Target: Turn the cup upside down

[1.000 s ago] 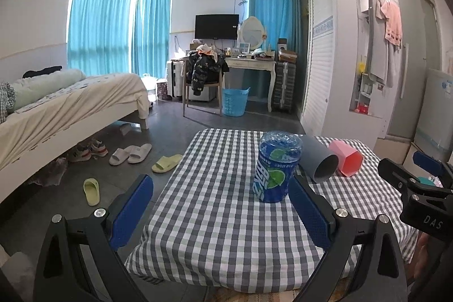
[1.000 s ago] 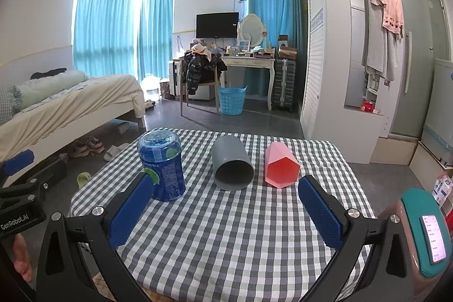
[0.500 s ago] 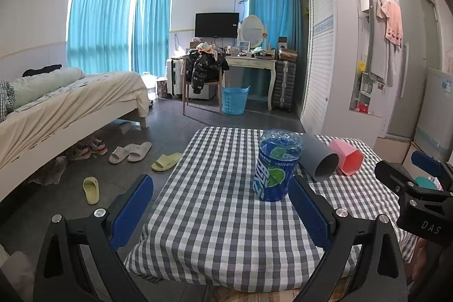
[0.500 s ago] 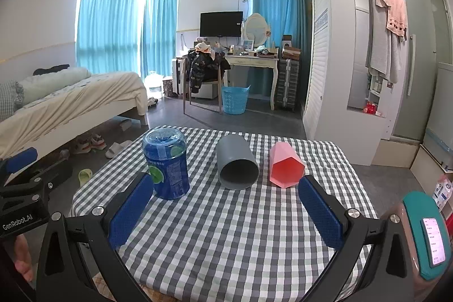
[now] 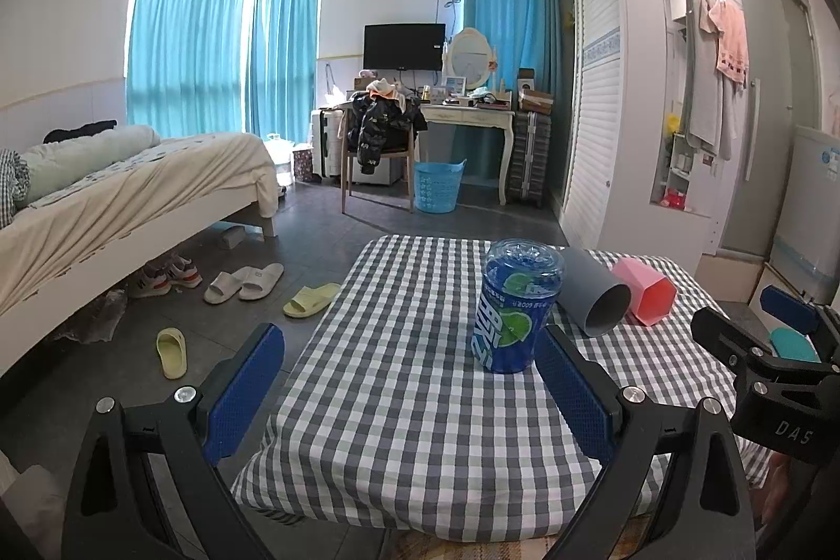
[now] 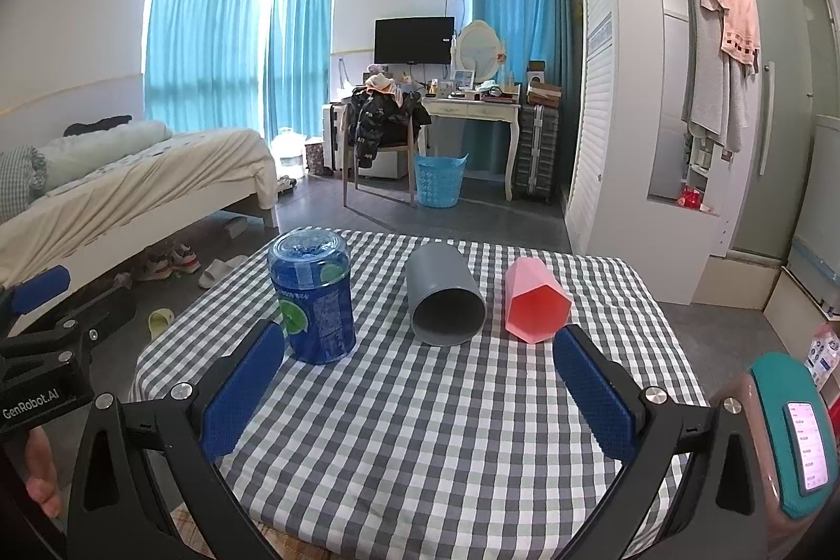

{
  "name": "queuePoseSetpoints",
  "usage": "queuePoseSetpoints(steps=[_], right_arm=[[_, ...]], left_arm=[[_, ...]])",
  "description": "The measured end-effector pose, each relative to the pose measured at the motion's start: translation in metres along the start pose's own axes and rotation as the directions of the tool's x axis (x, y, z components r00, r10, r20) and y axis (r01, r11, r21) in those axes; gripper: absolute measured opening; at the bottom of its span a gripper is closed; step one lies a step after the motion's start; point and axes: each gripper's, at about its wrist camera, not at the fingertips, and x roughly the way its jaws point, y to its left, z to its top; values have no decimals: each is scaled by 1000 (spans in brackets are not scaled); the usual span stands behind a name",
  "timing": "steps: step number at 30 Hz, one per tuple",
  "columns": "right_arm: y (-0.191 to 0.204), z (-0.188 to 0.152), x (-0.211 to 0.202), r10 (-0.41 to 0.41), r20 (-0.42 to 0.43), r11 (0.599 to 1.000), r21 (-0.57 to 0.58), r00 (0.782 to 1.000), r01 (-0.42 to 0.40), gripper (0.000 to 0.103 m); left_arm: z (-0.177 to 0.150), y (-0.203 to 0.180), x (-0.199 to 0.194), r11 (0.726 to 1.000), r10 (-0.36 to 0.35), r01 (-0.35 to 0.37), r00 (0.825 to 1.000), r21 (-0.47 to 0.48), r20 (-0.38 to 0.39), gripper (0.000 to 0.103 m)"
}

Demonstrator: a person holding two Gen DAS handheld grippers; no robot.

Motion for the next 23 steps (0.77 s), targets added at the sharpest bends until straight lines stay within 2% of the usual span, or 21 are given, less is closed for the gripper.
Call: queuePoseSetpoints(steps=[23], right_arm=[[2,-7,5,6,-22,1000,-1,1000,-6,103]], left_arm=[[-1,2,0,1000,4,-4,1000,3,-2,99]])
